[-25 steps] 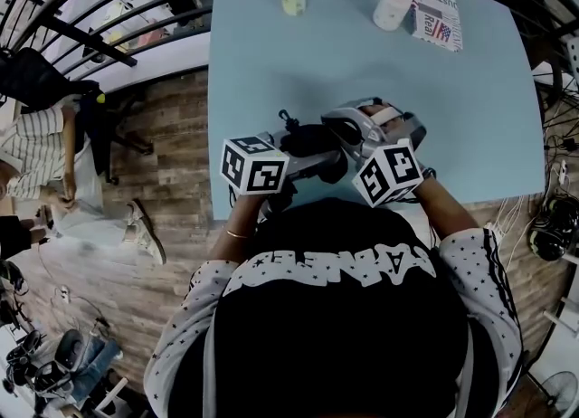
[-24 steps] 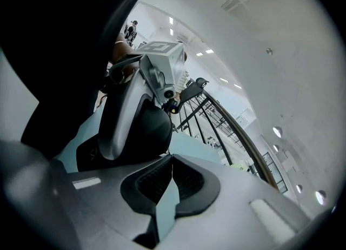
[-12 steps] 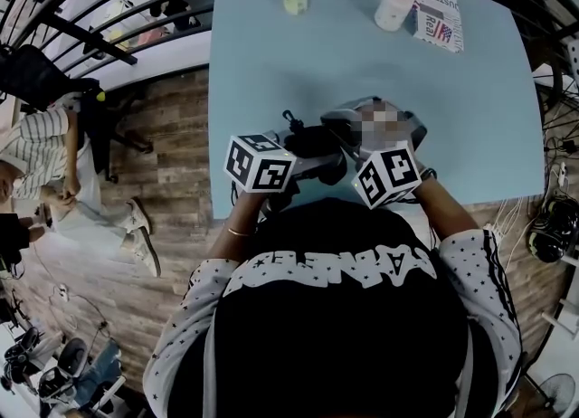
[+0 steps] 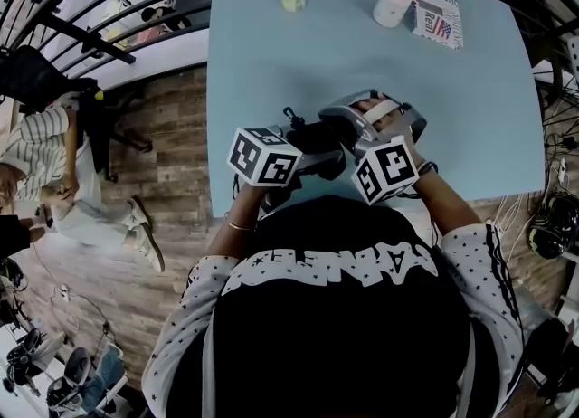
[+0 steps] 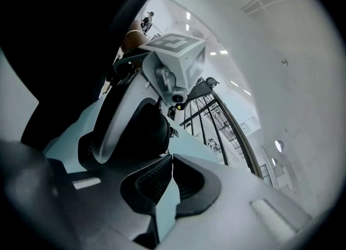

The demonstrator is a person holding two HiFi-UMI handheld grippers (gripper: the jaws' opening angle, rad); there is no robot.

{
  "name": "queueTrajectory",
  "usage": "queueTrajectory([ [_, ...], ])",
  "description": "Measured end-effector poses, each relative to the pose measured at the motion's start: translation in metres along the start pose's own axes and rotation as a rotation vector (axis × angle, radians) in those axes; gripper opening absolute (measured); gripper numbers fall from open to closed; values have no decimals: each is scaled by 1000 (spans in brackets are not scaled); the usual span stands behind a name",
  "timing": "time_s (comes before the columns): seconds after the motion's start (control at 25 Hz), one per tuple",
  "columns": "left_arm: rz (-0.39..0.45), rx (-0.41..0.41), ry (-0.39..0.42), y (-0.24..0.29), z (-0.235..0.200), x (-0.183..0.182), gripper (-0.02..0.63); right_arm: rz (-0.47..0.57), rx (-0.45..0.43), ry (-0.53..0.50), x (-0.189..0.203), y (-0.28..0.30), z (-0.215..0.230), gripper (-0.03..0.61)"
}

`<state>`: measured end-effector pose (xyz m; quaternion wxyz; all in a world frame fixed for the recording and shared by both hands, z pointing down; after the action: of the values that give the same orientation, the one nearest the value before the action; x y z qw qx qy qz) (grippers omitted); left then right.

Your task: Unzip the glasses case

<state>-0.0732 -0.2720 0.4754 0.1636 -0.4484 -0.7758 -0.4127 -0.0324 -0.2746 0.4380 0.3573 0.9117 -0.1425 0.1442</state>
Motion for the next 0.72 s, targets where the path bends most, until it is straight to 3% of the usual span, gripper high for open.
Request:
queueTrajectory([
  [0.32, -38, -3, 10, 7, -2, 2, 0, -17, 2, -77, -1, 1, -3, 11],
  [0.6, -2, 27, -15, 10, -1, -4, 0, 13, 25, 13, 8, -2, 3, 28],
  [0.72, 63, 57, -49, 7, -1, -3, 0, 50, 68, 121, 8, -2, 6, 37],
])
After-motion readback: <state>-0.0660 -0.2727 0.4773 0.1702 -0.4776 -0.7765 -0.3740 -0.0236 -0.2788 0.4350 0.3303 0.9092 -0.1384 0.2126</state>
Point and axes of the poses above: the fingertips, and each gripper's own axes: y forward along the fingers, z to its right, x out of its underside, the point moved 5 cm from there along -y, backward along the fingers, and after that the axes turned 1 degree about -z, right-handed, at the moved point
